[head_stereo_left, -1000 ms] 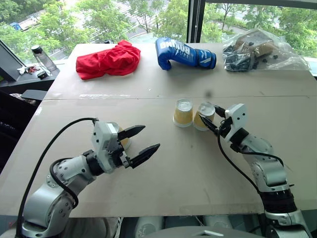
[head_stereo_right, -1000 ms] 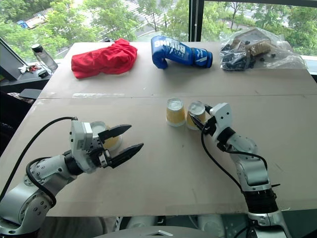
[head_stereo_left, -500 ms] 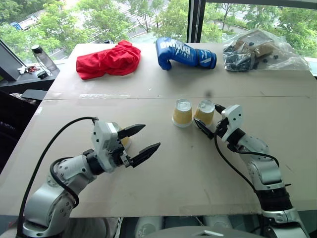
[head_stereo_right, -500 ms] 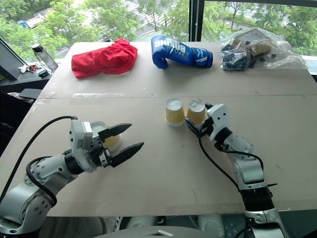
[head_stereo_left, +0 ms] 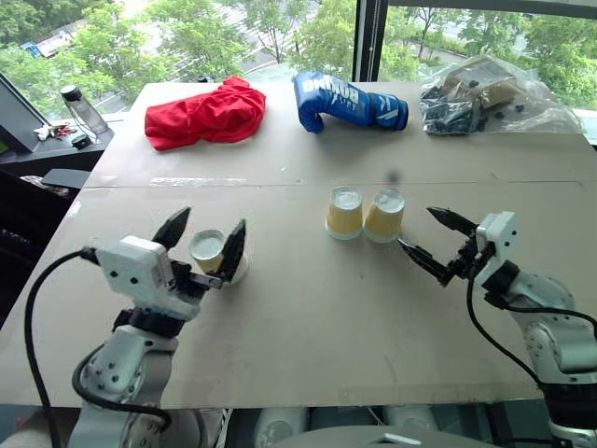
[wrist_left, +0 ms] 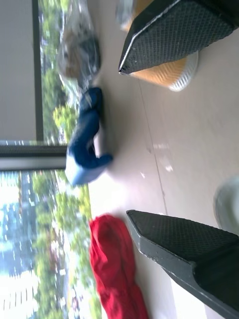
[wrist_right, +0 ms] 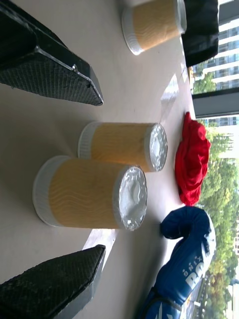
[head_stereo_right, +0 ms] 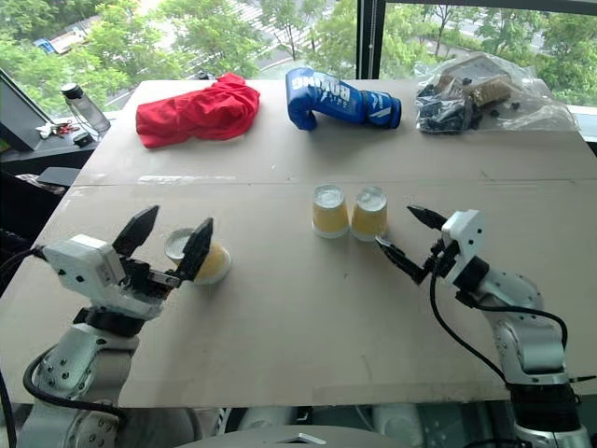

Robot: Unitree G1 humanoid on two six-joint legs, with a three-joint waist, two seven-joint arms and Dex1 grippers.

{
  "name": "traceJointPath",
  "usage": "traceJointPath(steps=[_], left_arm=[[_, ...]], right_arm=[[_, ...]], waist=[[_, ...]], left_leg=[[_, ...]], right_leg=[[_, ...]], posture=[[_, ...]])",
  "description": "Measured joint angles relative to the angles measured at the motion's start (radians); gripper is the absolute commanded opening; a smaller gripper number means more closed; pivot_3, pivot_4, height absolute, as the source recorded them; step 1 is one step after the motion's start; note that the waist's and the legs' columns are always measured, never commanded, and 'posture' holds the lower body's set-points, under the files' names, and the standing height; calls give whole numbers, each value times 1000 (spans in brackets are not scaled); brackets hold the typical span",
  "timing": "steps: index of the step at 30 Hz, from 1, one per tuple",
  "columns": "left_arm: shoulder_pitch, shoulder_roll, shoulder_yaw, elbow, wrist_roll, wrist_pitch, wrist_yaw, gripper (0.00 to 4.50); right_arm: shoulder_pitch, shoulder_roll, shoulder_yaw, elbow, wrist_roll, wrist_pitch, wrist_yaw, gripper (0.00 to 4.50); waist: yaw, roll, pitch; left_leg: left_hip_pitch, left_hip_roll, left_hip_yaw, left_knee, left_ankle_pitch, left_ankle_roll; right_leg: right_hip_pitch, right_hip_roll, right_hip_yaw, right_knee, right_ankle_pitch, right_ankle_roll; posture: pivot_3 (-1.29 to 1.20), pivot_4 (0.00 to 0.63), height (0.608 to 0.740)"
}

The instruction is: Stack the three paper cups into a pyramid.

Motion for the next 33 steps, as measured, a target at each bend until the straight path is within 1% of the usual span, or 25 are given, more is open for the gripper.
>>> traceJointPath(steps=[3, 6, 9, 12, 17, 23, 30, 31, 32, 33], left_arm=[[18, -50, 3, 21, 27, 5, 60, 4500], [34, -49, -17, 28, 38, 5, 56, 4500], [30, -43, -32, 65, 44, 8, 42, 4500], [-11, -20, -38, 122, 40, 9, 19, 4500], [-75, 7, -23, 162, 4, 13, -7, 4500], [-79, 20, -40, 193, -7, 33, -43, 4500], [-92, 27, -49, 193, -5, 49, -46, 4500], [-92, 30, -50, 193, -4, 49, -47, 3957], [-93, 30, -50, 193, -4, 49, -46, 3653], [-93, 30, -50, 193, -4, 49, -46, 3240]], right_arm=[[69, -51, -20, -24, 73, -65, 173, 4429], [99, -82, -43, -72, 167, -34, 232, 4429], [100, -86, -50, -121, 228, 0, 238, 4429], [95, -83, -49, -150, 247, 19, 215, 4429], [96, -82, -49, -174, 256, 37, 194, 4429], [97, -78, -49, -177, 256, 38, 189, 4429], [111, -63, -43, -183, 255, 38, 175, 4429], [114, -63, -43, -184, 255, 38, 174, 4500], [116, -63, -43, -185, 255, 38, 174, 4500], [117, -62, -43, -189, 254, 38, 174, 4500]], waist=[[2, -1, 0], [1, -1, 0], [0, -2, 0], [3, -3, 0], [5, -3, 0], [3, -3, 0], [4, -3, 0], [4, -3, 0], [4, -3, 0], [4, -3, 0]], left_leg=[[0, 0, -2, 3, 0, 0], [3, 0, -2, 4, 0, 0], [4, 0, -2, 4, 0, 0], [3, 0, -4, 4, 0, 0], [2, 0, -4, 4, 0, 0], [2, 0, -4, 4, 0, 0], [2, 0, -4, 4, 0, 0], [2, 0, -4, 4, 0, 0], [2, 0, -4, 4, 0, 0], [2, 0, -4, 4, 0, 0]], right_leg=[[3, 0, -2, 0, 0, 0], [6, 0, -2, 0, 0, 0], [6, 0, -2, 0, 0, 0], [6, 0, -3, 0, 0, 0], [6, 0, -4, -1, 0, 0], [6, 0, -4, -1, 0, 0], [6, -1, -3, -1, 0, 0], [6, -1, -3, -1, 0, 0], [6, -1, -3, -1, 0, 0], [6, -1, -3, -1, 0, 0]], posture=[[0, 150, 740], [0, 150, 740], [0, 150, 740], [0, 150, 740], [0, 150, 740], [0, 150, 740], [0, 150, 740], [0, 150, 740], [0, 150, 740], [0, 150, 740]])
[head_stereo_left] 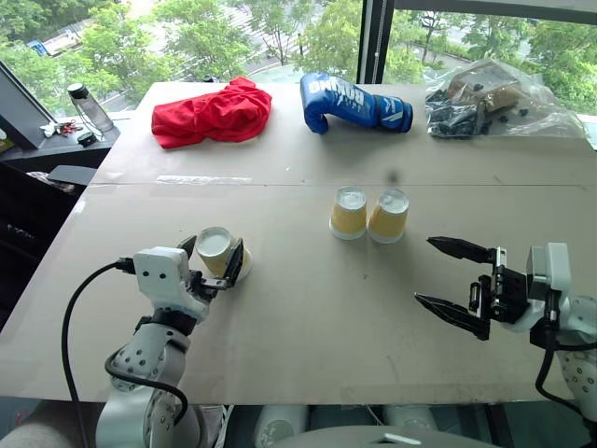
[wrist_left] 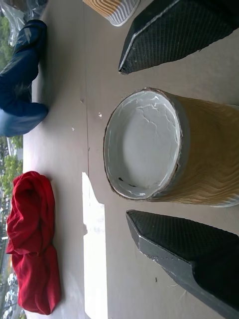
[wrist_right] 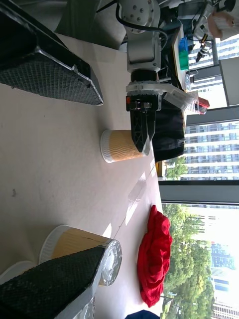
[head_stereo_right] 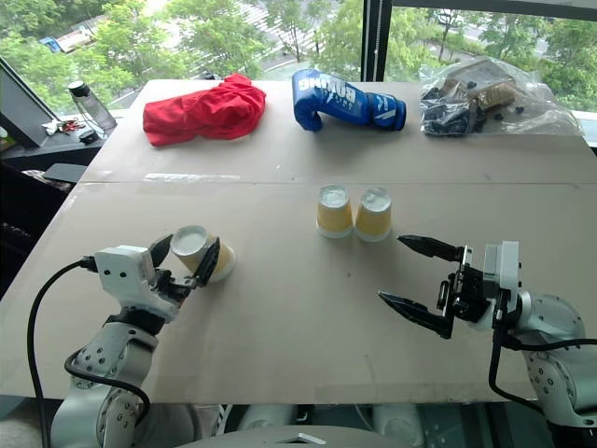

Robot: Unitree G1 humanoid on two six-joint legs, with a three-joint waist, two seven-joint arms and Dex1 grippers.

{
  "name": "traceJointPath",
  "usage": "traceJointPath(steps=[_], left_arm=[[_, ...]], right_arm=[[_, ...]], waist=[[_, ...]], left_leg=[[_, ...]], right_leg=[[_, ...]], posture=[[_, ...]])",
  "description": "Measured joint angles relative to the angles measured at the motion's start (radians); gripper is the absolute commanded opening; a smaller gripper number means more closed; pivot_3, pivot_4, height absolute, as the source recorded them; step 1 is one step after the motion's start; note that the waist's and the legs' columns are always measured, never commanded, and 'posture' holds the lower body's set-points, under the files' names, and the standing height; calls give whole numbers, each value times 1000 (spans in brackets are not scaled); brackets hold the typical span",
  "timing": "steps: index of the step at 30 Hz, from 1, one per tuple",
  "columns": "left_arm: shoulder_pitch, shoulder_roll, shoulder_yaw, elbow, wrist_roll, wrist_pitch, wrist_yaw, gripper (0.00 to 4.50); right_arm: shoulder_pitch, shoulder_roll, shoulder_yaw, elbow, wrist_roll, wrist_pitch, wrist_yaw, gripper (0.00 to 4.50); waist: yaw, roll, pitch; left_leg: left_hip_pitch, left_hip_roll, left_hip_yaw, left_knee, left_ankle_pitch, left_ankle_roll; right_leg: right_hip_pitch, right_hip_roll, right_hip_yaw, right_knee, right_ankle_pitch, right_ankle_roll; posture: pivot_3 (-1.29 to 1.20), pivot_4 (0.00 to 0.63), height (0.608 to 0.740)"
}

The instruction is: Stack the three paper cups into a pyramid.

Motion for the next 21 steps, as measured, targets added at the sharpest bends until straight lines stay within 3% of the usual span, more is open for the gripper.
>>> traceJointPath(steps=[2, 11, 21], left_arm=[[2, 2, 0, 0, 1, 0, 1, 2322], [-64, 63, -1, 1, 21, 10, -8, 2282], [-594, 135, -155, 167, -57, 151, -151, 2282]], right_arm=[[-2, 1, 0, -6, 0, 1, -2, 4500], [-22, 7, 3, -6, -4, 0, -18, 4500], [-18, 19, -90, 77, -7, -12, -59, 4500]], waist=[[0, 0, 0], [6, 0, 0], [22, -1, 1]], left_leg=[[0, 0, 0, 0, 0, 0], [0, 0, -1, 0, 0, 0], [-2, -2, -2, 2, 0, 0]], right_leg=[[0, 0, 0, 0, 0, 0], [0, 0, -1, 0, 0, 0], [0, 1, -4, 1, 0, 1]], posture=[[0, 150, 740], [0, 150, 740], [0, 150, 740]])
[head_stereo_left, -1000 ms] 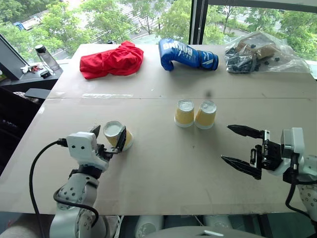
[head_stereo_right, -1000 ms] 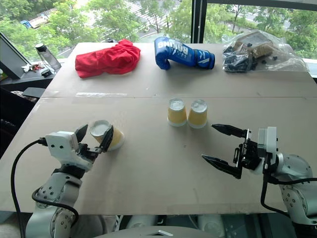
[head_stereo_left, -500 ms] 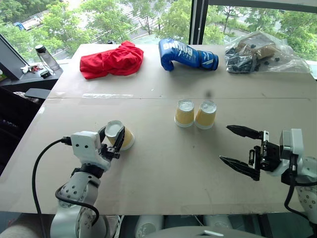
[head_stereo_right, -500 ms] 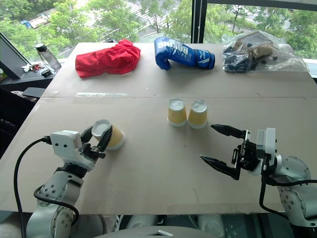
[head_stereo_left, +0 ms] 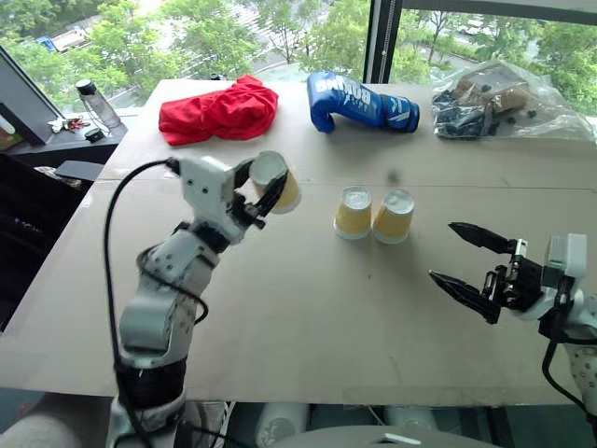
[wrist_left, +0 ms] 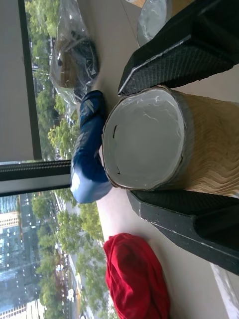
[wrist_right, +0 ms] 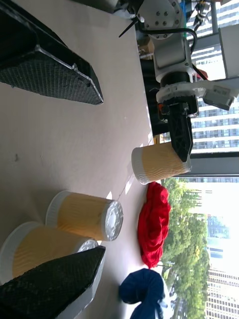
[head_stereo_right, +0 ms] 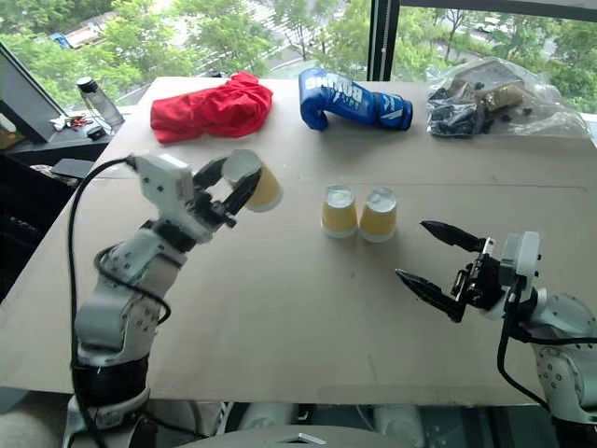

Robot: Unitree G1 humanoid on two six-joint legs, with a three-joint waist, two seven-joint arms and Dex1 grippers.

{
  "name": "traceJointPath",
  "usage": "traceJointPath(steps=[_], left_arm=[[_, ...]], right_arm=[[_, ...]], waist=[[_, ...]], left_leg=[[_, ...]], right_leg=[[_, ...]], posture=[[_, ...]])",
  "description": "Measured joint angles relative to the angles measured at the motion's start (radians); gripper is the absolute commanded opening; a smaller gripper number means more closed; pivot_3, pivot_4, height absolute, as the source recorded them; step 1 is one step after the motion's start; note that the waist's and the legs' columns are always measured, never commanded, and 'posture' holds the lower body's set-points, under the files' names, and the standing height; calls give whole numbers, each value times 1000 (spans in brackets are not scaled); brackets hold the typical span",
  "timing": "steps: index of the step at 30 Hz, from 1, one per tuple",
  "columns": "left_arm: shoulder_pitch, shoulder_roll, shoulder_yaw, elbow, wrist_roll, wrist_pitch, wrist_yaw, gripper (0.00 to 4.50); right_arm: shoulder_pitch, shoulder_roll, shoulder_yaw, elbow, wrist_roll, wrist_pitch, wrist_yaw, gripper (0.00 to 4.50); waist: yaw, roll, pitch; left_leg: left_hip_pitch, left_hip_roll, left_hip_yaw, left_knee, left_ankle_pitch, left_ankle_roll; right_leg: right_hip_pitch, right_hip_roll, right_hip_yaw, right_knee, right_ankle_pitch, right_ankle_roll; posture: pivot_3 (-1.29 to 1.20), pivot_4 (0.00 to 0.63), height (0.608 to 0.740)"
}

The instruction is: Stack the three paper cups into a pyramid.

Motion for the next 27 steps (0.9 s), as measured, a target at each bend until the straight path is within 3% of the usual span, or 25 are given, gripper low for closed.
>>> traceJointPath(steps=[4, 10, 18, 27], left_arm=[[-336, 23, -142, 218, -39, 66, -228, 2282], [-484, -24, -253, 475, -5, 14, -415, 2282], [-543, -96, -277, 612, 25, -70, -514, 2282], [-544, -97, -275, 618, 43, -84, -534, 2282]], right_arm=[[44, -3, -84, 14, 0, -9, -27, 4500], [84, 25, -90, -14, -29, -20, -62, 4500], [115, 42, -92, -70, -36, -30, -112, 4500], [106, 42, -93, -68, -42, -31, -119, 4500]], waist=[[-7, 0, 0], [-26, 0, 1], [-24, 0, 1], [-25, 0, 1]], left_leg=[[-1, -2, 0, 0, 2, -3], [-1, -1, 0, -1, 2, -4], [-1, -1, 0, 0, 1, -1], [-1, 0, 0, 1, 1, -1]], right_leg=[[-1, 1, 0, -1, -1, 1], [-2, 2, 0, 1, -1, 1], [-1, 2, 1, 1, -1, 1], [-1, 2, 1, 1, -1, 1]], posture=[[0, 150, 740], [0, 150, 740], [0, 150, 740], [0, 150, 740]])
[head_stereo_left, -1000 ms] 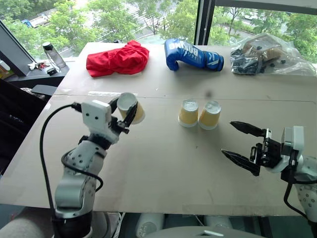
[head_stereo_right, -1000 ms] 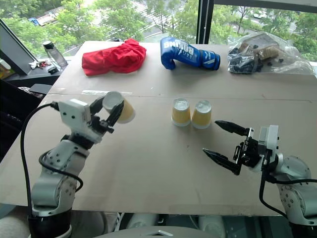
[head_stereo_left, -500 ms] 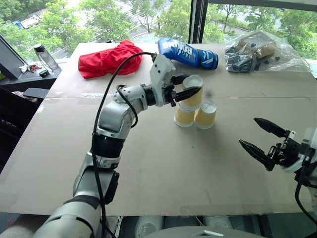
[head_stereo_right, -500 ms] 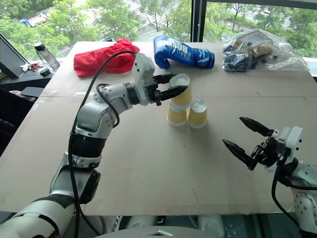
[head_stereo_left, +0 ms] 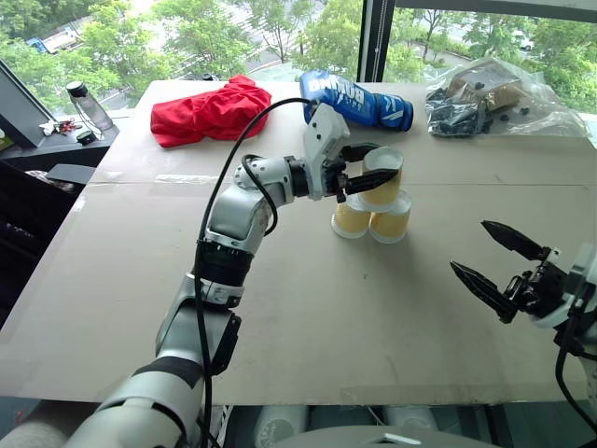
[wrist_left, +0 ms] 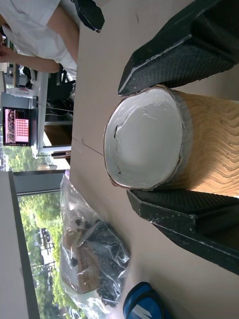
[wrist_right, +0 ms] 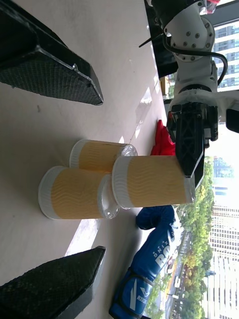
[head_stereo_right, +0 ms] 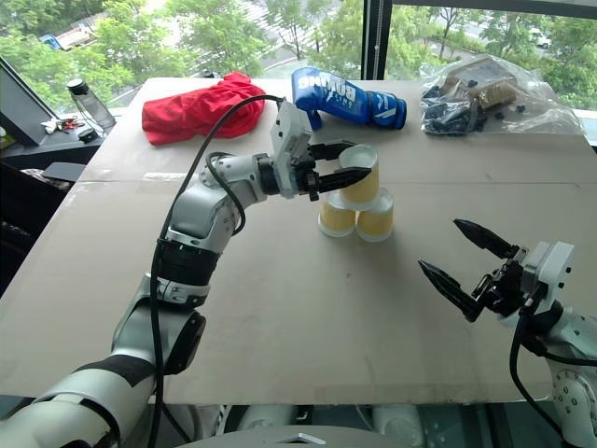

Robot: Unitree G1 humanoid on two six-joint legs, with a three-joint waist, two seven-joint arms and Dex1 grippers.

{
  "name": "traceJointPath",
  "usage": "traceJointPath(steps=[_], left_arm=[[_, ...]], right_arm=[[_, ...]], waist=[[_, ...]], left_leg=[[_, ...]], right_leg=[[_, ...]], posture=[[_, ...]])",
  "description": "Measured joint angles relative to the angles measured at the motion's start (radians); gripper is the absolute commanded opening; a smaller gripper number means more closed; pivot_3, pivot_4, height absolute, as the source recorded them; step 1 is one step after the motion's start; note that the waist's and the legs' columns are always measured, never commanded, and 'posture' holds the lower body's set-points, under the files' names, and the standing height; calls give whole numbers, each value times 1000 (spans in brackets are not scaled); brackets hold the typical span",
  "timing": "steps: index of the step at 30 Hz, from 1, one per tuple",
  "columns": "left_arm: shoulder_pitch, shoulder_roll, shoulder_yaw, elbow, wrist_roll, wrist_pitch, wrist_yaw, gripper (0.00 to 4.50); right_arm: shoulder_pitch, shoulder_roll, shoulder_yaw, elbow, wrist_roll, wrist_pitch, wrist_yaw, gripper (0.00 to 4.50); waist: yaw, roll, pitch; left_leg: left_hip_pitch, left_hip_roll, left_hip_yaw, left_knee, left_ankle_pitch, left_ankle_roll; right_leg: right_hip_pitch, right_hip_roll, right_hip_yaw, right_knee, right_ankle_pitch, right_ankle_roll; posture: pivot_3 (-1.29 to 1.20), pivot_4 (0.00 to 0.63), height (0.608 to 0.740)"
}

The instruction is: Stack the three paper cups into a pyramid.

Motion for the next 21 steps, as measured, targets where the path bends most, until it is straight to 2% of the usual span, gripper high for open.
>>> traceJointPath(steps=[8, 9, 12, 21], left_arm=[[2, 3, 6, -4, 6, 13, -6, 2282], [2, 2, 7, -4, 7, 13, -3, 3322], [15, -1, 4, -1, 20, 14, 6, 4378], [33, -31, 42, -7, 10, -30, 14, 4378]], right_arm=[[-15, 0, 3, 9, -14, -1, 10, 4500], [-15, 0, 3, 9, -14, -1, 11, 4500], [-16, 0, 3, 11, -16, -1, 13, 4500], [-30, 0, 22, 13, -20, -1, 12, 4500]], waist=[[1, 0, 0], [1, 0, 0], [0, 0, 0], [-1, 0, 0]], left_leg=[[0, 0, 0, 0, 0, 0], [0, 0, 0, 0, 0, 0], [0, 0, 0, 0, 0, 0], [0, 1, 0, 0, 0, 0]], right_leg=[[0, 0, 0, 0, 0, 0], [0, 0, 0, 0, 0, 0], [0, 0, 0, 0, 0, 0], [0, 0, 0, 0, 0, 0]], posture=[[0, 150, 740], [0, 150, 740], [0, 150, 740], [0, 150, 740]])
